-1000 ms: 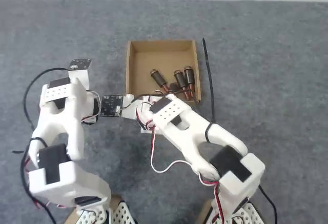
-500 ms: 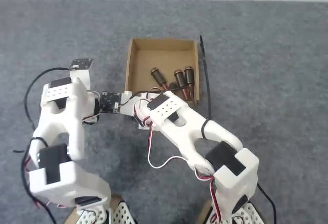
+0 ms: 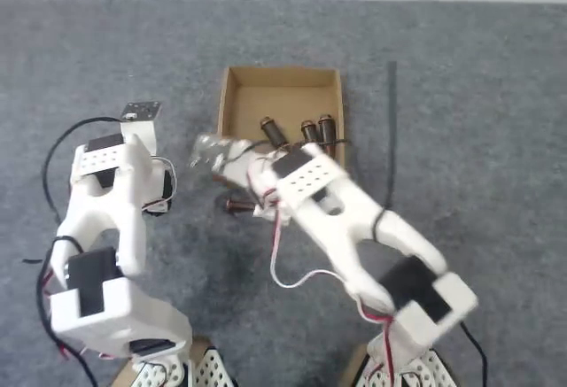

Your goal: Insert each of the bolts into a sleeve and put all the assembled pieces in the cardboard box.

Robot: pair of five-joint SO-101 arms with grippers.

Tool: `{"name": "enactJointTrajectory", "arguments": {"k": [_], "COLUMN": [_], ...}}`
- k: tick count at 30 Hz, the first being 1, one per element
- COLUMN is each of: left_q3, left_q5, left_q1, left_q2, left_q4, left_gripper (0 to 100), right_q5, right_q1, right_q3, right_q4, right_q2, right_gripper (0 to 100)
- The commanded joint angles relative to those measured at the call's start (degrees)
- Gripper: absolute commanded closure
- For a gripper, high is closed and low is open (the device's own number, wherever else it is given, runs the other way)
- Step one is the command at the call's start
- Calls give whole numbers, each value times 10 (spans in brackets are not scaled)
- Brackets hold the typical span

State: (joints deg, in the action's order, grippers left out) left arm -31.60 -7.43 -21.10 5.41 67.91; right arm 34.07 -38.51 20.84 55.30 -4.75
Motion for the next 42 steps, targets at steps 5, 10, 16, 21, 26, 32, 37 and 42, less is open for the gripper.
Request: {"name": "enactJointTrajectory", "arguments": {"k": [5,10,16,21,26,32,37,42], "left_q3": [28,26,25,24,-4,-63,-100,-104], "left_q5": [-4,-4,-4,-4,-2,0,0,3], "left_q1": [5,5,5,5,32,53,82,138], "left_q2": [-1,-1,-2,-2,-10,-87,-156,-209], "left_q4": [-9,-9,-8,-9,-47,-73,-76,-73], "left_gripper": [983,983,983,983,984,985,985,985], "right_q5": [-119,-172,-230,-300,-329,-330,-330,-329], "right_q1": [93,118,175,260,331,363,366,366], "right_q3": [89,145,179,178,180,187,140,116], "right_q4": [7,8,10,37,40,-11,-13,-13], "right_q2": [145,198,211,211,209,148,76,34], "right_gripper": [991,991,991,991,991,991,991,991]}}
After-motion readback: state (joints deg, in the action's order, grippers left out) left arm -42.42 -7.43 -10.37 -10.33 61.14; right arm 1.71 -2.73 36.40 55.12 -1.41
